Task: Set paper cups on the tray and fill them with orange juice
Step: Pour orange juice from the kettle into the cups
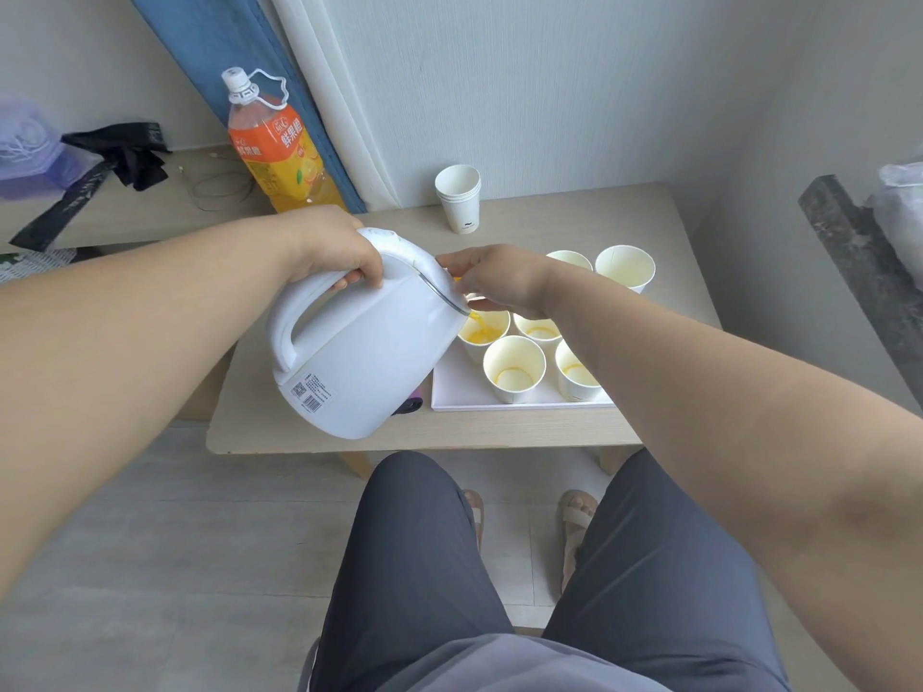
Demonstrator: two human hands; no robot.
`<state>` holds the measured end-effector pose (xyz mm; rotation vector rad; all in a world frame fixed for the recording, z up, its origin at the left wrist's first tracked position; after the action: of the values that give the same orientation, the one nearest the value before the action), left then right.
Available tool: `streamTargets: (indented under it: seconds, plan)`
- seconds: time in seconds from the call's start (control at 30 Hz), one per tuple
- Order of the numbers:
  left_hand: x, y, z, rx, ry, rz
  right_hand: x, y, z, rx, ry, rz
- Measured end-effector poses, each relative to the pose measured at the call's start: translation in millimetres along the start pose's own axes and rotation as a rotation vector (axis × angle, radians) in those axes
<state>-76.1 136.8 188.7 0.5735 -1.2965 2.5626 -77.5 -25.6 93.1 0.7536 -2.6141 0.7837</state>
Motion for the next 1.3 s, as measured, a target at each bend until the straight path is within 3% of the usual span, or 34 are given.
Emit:
streamTargets:
  seconds: [1.3]
  plan:
    - [18.5,-24.9,22.7,-0.159,0.017,0.038,8.5,-1.3,-22.3,-0.13,-0.097,0.002]
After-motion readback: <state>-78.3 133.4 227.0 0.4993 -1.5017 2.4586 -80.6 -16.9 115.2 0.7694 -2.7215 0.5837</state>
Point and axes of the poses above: each hand's wrist, its own x-axis away from the middle knuckle, its own y-axis out of the palm, z = x × y, the point moved 5 cm from there along -x, towards the middle knuckle, and after that the axes turned 14 degrees about x, right-handed, at the moved point
